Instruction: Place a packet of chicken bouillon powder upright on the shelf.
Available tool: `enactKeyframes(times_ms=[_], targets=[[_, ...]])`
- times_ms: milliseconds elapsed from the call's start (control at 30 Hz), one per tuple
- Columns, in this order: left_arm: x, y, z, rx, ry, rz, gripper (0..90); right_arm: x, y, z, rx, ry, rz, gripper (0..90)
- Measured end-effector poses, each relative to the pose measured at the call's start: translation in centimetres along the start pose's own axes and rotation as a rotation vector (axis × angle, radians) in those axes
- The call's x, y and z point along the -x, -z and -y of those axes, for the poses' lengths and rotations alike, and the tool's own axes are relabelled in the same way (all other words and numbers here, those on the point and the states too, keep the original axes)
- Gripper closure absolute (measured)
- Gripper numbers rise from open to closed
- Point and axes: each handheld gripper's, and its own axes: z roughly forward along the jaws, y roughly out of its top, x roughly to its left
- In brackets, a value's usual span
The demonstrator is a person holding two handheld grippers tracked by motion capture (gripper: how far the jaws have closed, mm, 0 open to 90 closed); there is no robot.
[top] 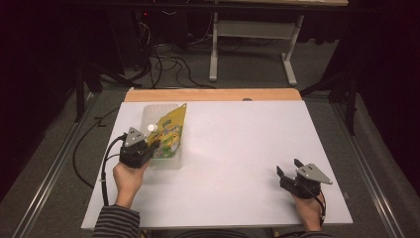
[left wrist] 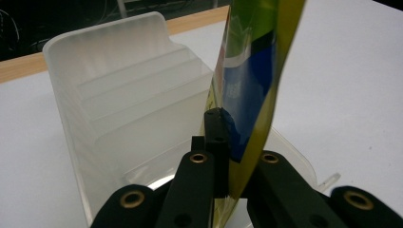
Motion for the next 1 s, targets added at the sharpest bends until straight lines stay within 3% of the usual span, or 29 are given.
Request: enactKeyframes(times_ms=[200, 600, 767, 1000], targets=[[-0.2, 0.2, 0.3, -0.025, 0.008, 0.008, 89.1, 0.0, 0.0, 0.0, 0.003, -0.004, -0.001, 31.1], [-0.7, 0.4, 1.8, -0.027, 0.015, -0.005, 88.6, 0.0, 0.0, 0.0, 0.001, 0.005, 0.002, 31.2], [-1.0, 0.7, 2.1, -0.005, 0.04, 0.002, 82.7, 0.0, 0.0, 0.0, -0.004, 0.004, 0.003, 31.2], [-1.0, 1.3, 2.3, 0.021, 0.044, -0.001, 73.0, 0.0, -0.1, 0.0, -0.007, 0.006, 0.001, 31.2]])
